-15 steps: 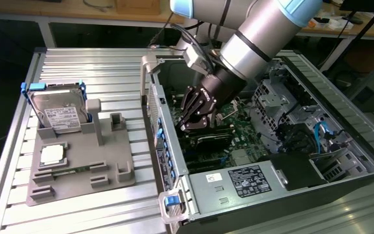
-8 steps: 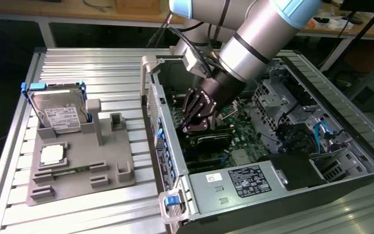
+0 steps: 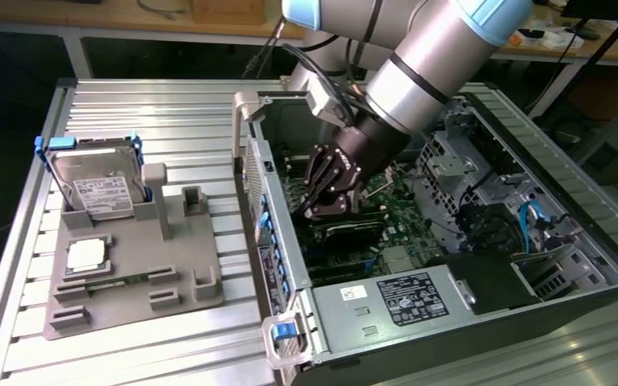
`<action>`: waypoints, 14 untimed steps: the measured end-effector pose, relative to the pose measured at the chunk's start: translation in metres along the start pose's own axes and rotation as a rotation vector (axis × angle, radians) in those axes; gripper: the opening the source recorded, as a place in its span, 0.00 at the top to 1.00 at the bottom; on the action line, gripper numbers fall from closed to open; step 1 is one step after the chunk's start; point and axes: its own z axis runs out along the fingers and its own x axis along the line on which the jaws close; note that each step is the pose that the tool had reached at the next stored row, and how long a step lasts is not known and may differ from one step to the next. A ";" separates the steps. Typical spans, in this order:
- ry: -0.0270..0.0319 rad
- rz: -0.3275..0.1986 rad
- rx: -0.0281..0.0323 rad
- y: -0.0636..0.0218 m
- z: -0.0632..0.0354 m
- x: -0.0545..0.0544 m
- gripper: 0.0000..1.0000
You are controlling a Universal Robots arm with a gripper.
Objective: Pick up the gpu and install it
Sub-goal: 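Press down on the gpu until it lock into place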
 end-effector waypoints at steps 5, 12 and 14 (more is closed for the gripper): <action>-0.0001 0.000 -0.0022 -0.0108 -0.0056 -0.001 0.89; -0.0001 0.000 -0.0025 -0.0223 -0.0085 -0.003 0.89; -0.0002 0.001 -0.0025 -0.0266 -0.0088 -0.003 0.89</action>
